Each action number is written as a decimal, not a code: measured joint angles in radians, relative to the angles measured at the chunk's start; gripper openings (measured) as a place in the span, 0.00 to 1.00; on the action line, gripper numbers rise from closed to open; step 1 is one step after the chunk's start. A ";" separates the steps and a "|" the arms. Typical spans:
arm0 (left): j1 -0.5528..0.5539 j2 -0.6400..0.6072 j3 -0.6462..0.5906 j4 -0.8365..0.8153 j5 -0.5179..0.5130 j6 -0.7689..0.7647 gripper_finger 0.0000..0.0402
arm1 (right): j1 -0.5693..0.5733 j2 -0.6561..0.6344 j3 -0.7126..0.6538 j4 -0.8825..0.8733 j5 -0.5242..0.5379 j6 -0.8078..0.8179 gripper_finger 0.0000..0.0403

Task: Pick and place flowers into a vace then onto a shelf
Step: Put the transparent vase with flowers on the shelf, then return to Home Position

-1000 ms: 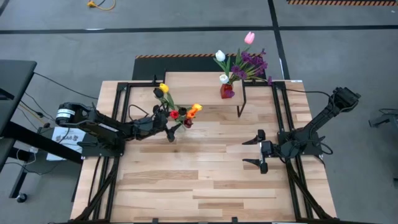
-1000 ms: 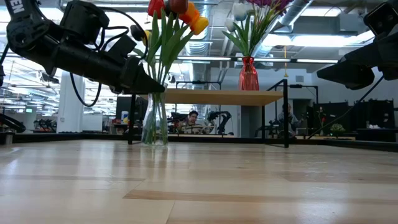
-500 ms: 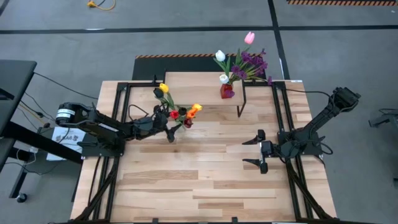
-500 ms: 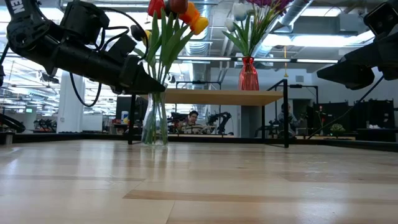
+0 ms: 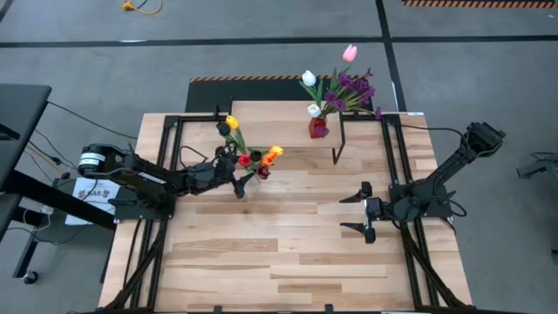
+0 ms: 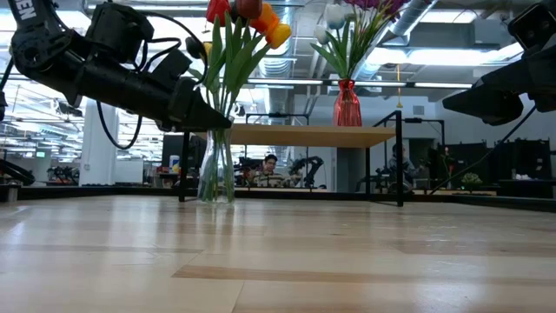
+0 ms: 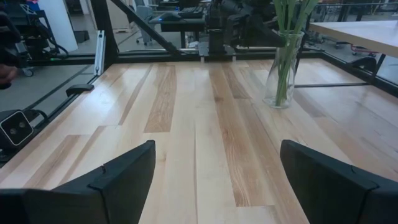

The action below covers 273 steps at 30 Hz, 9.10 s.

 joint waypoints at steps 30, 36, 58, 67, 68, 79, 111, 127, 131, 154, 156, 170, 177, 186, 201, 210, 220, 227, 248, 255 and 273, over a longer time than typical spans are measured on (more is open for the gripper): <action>0.000 0.001 0.041 -0.056 0.014 0.025 0.73 | 0.000 0.000 0.000 -0.005 0.000 0.000 0.83; 0.000 0.001 0.042 -0.056 -0.001 0.021 0.69 | 0.000 0.000 0.000 -0.005 0.000 0.000 0.83; 0.000 0.001 0.042 -0.049 0.024 0.016 0.53 | 0.000 0.000 0.000 -0.005 0.000 0.000 0.83; 0.000 0.001 0.046 -0.006 0.056 0.000 0.53 | 0.000 0.000 0.000 -0.006 0.000 0.000 0.83; -0.002 0.001 0.048 -0.006 0.056 -0.002 0.53 | 0.000 0.000 0.000 -0.005 0.000 0.000 0.83; -0.036 0.001 0.114 -0.011 0.106 -0.030 0.53 | 0.000 0.000 0.000 -0.005 0.000 0.000 0.83; -0.028 -0.432 0.531 -0.765 -0.032 0.178 0.52 | 0.000 0.000 0.000 0.017 0.000 0.001 0.83; 0.361 -0.426 0.530 -0.745 0.301 0.119 0.52 | 0.000 0.000 0.000 0.016 0.002 0.000 0.83; 0.424 -0.393 0.530 -0.733 0.368 0.092 0.52 | 0.000 0.000 0.000 0.016 0.002 0.000 0.83; 0.546 -0.069 0.737 -0.810 0.473 0.088 0.52 | -0.002 0.000 0.000 0.011 0.002 0.000 0.83; 0.555 -0.068 0.737 -0.825 0.474 0.088 0.52 | -0.002 0.000 0.000 0.011 0.002 0.000 0.83; 0.570 -0.065 0.715 -0.812 0.465 0.065 0.52 | -0.002 0.000 0.000 0.012 0.000 0.000 0.83; 0.568 -0.066 0.710 -0.806 0.465 0.054 0.52 | -0.002 0.000 0.000 0.012 0.000 0.001 0.83; 0.541 -0.066 0.708 -0.804 0.463 0.093 0.52 | -0.001 0.000 0.000 0.012 -0.001 0.003 0.83; 0.530 -0.065 0.707 -0.808 0.460 0.114 0.73 | -0.001 0.000 0.000 0.012 -0.003 0.009 0.83; 0.528 -0.065 0.706 -0.837 0.436 0.137 0.78 | 0.000 0.000 0.000 0.012 -0.003 0.009 0.83; 0.522 -0.095 0.706 -0.877 0.415 0.172 0.78 | 0.000 0.000 0.000 0.012 -0.002 0.010 0.83; 0.515 -0.155 0.706 -0.921 0.413 0.183 0.78 | 0.000 0.000 0.000 0.012 -0.001 0.011 0.83; 0.485 -0.523 0.706 -1.284 0.422 0.091 0.78 | -0.035 0.000 0.000 -0.027 0.004 -0.089 0.83; 0.398 -0.640 0.670 -1.348 0.485 -0.046 0.78 | -0.111 0.000 0.000 0.014 0.004 -0.131 0.83; 0.019 -0.872 -0.083 -0.424 0.561 -0.077 0.78 | -0.169 -0.237 -0.007 -0.086 0.036 -0.153 0.83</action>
